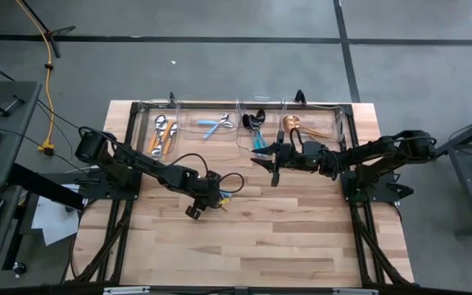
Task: Sort silverware by color (type)
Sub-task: Put the blue spoon into the right transparent bin
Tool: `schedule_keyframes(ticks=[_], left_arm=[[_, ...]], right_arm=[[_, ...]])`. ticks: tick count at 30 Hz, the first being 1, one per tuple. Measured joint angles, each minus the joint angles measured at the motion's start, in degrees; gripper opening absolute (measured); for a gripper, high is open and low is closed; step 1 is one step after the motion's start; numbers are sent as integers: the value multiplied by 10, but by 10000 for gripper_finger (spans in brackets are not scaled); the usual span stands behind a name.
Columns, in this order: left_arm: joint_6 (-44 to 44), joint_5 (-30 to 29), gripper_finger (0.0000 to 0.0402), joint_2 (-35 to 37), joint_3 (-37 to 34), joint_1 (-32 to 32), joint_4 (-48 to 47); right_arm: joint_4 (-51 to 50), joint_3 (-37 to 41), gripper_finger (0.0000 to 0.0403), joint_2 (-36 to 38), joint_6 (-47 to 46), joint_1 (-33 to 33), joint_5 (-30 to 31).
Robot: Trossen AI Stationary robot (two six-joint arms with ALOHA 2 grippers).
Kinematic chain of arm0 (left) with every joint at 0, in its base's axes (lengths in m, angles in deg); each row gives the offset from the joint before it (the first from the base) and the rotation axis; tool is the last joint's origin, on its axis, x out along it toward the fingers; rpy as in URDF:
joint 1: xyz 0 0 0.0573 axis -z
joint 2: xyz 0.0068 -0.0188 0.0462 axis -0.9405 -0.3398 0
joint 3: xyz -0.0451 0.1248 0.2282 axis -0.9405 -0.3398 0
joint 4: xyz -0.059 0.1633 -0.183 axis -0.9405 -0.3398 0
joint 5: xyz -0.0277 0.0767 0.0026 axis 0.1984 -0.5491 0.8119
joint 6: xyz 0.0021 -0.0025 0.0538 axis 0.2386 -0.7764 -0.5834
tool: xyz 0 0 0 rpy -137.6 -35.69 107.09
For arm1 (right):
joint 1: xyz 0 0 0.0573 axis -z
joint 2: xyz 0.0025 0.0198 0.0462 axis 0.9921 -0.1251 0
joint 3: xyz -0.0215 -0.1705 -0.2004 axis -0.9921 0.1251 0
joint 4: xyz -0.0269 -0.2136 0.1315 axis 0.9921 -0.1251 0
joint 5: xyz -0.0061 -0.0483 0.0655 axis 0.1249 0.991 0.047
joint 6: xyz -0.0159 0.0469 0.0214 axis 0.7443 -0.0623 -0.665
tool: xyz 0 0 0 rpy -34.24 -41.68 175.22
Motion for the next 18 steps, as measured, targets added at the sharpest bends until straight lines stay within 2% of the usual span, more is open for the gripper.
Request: schedule_keyframes(ticks=[5, 8, 13, 18], left_arm=[[14, -1, 160, 1, 1, -1, -24], [30, 5, 145, 1, 1, -8, -40], [42, 25, 92, 1, 0, -23, -51], [46, 23, 23, 1, 0, -34, -73]], right_arm=[[0, 0, 119, 0, 0, 0, 0], [0, 0, 119, 0, 0, 0, 0], [0, 0, 119, 0, -9, 0, 0], [0, 0, 119, 0, -10, 0, 0]])
